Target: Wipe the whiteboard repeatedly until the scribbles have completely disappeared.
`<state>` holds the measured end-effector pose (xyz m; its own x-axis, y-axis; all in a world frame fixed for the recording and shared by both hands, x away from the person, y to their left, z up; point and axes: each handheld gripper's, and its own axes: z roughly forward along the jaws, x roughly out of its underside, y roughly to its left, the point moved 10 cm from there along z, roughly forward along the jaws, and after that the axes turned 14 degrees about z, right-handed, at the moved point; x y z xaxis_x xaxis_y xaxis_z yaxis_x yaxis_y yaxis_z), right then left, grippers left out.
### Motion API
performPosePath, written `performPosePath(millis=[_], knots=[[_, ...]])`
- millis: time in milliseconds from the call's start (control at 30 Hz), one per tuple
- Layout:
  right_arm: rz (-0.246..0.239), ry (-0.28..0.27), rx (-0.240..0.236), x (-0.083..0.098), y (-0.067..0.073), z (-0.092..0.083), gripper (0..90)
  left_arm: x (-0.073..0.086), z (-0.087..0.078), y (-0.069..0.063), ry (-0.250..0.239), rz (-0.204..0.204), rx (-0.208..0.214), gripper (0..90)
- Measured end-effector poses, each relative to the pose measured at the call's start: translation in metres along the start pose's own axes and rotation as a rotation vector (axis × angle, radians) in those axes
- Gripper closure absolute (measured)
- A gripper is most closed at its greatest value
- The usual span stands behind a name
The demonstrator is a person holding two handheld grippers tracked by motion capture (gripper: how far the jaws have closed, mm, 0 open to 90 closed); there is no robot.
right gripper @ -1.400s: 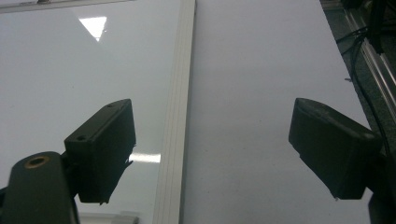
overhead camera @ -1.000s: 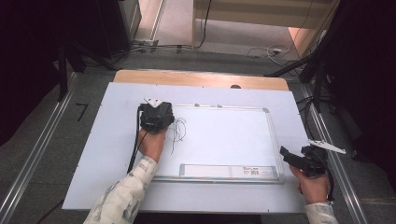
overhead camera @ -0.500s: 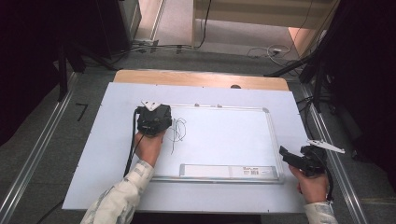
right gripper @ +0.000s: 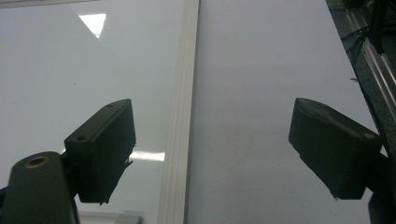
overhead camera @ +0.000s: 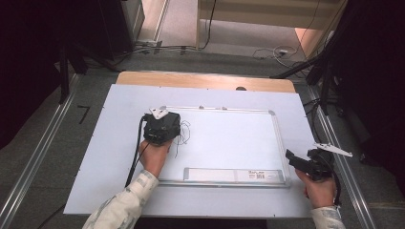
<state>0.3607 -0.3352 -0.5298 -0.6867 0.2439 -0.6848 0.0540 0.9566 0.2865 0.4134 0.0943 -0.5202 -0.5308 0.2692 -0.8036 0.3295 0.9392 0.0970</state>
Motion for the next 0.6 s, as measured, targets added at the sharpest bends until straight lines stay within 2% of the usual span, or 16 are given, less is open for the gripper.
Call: performPosePath(millis=[300, 600], knots=[[0.001, 0.005, 0.001, 0.001, 0.000, 0.001, 13.5, 0.010, 0.002, -0.018, 0.015, 0.017, 0.045, 41.0], [0.002, 0.006, 0.001, 0.001, 0.001, 0.001, 13.5, 0.013, 0.002, -0.026, 0.015, 0.033, 0.059, 41.0]])
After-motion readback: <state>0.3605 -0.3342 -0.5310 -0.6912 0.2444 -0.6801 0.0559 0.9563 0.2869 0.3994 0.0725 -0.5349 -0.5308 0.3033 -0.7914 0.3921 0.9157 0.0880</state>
